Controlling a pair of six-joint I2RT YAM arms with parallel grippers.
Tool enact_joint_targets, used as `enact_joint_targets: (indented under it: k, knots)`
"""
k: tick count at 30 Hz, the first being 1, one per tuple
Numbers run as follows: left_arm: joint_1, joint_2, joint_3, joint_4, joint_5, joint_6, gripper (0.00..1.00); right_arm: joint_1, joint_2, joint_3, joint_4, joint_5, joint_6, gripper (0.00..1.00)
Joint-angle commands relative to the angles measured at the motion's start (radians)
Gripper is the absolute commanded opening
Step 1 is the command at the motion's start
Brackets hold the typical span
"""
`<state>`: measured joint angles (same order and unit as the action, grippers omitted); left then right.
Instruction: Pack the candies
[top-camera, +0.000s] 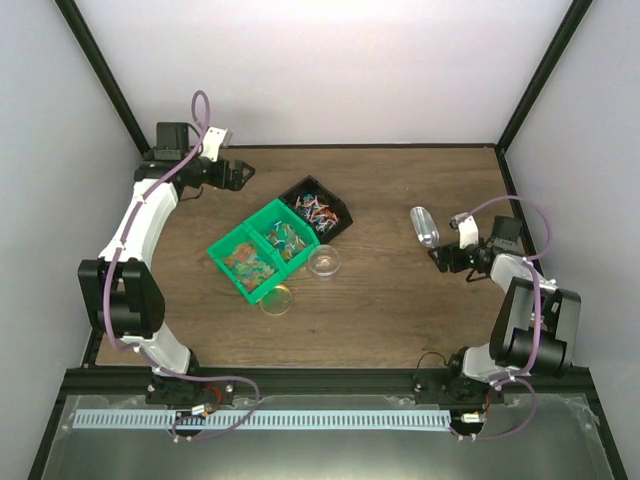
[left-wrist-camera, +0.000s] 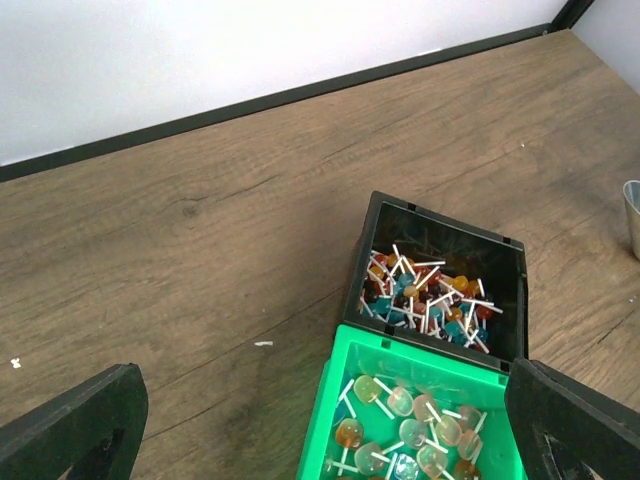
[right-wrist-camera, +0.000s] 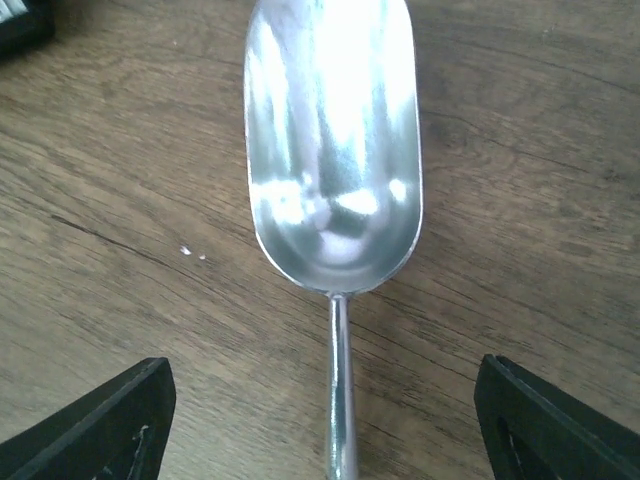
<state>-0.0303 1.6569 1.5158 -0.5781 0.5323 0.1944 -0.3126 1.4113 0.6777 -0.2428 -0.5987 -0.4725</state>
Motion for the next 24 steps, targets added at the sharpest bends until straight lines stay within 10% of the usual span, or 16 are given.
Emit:
enact_joint_targets:
  k: [1,11,24]
  knots:
    - [0.002,0.012,0.028,-0.030,0.000,0.024,1.00,-0.007,0.043,-0.022,0.114,0.023,-0.103,0.82]
    - [0.003,0.005,0.006,-0.029,-0.033,0.026,1.00,0.006,0.152,-0.064,0.252,0.066,-0.192,0.64]
    - [0.003,0.043,0.042,-0.037,-0.048,0.034,1.00,0.050,0.206,-0.034,0.293,0.072,-0.220,0.13]
